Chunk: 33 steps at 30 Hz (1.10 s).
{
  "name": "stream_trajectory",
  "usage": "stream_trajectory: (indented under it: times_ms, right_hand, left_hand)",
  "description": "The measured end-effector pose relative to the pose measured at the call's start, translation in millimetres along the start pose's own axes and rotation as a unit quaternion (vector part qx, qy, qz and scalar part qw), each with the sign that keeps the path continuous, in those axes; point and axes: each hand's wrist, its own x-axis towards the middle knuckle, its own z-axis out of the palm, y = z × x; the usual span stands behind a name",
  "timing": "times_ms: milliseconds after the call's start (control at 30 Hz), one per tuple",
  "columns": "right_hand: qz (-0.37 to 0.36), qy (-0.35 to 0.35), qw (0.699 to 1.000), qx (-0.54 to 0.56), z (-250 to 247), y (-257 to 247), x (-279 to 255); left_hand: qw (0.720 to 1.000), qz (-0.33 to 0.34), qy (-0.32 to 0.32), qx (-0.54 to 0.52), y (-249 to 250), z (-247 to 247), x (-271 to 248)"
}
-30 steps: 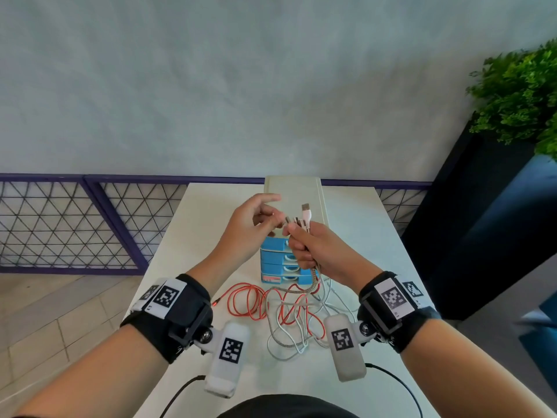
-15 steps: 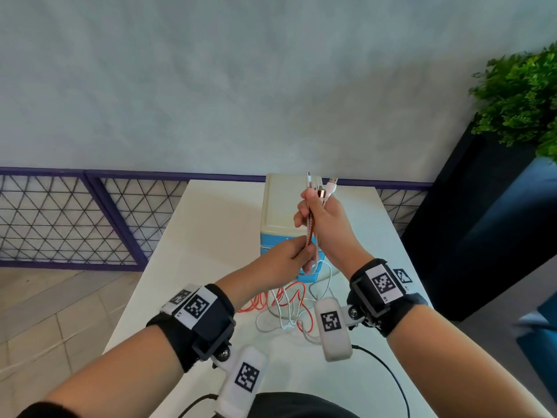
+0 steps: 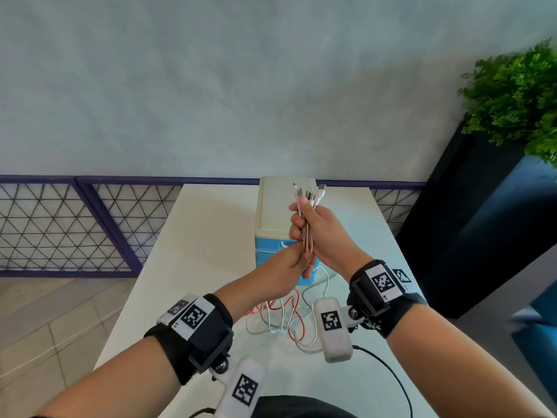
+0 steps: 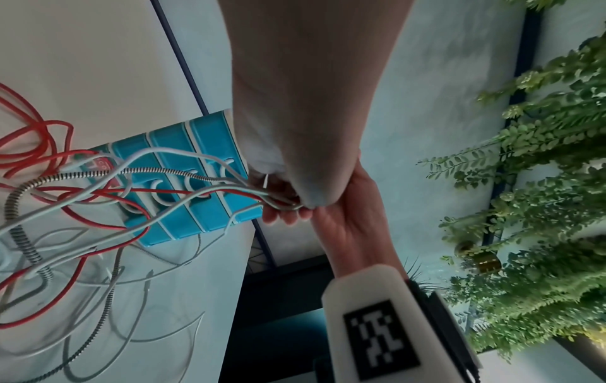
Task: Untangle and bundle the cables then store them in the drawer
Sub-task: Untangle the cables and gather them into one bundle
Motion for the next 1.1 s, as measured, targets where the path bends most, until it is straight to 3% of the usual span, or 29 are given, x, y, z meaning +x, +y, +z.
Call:
stream_trajectory:
  times_ms: [100,200,367,500,667,767,833,900,1000,1033,1100]
  right_hand:
    - [0.001,0.002,1.0,-0.001,-6,0,-1]
    - [0.0,0.011,1.0,-0.007,-11,-1,-2]
    - [0.026,-0.061,0.992,-0.104,-6,0,-11]
    - [0.047,-0.123,0.976,-0.172,4,3,-18]
    - [0.062,-0.106,0.973,-0.193,7,-2,-21]
    - [0.066,-0.099,0.978,-0.17,7,-1,-20]
    - [0.055,-0.095,0.982,-0.157,8,0,-20]
    - [0.043,-0.079,0.988,-0.126,9,-1,-16]
    - [0.015,-0.028,0.995,-0.09,8,-4,-6]
    - [0.002,-0.006,0.995,-0.095,7,-5,-3]
    - [-0.009,0.02,0.996,-0.087,6,-6,0]
  left_hand:
    - [1.0,-0.024,-0.013,0.014,-2,-12,2]
    - [0.997,-0.077,0.029,-0.009,-2,-34,8]
    - [0.979,0.03,0.196,-0.052,10,-58,20]
    - [0.987,0.072,0.147,0.0,27,-64,24]
    - [0.983,0.095,0.15,0.049,22,-64,23]
    - [0.985,0.094,0.145,0.009,20,-61,21]
    - [0.979,0.092,0.179,-0.025,17,-58,22]
    - [0.968,0.068,0.199,-0.14,14,-48,22]
    - [0.949,0.004,0.112,-0.296,11,-25,18]
    - [0.954,-0.009,0.067,-0.292,10,-18,15]
    - [0.982,0.0,-0.005,-0.186,9,-10,7]
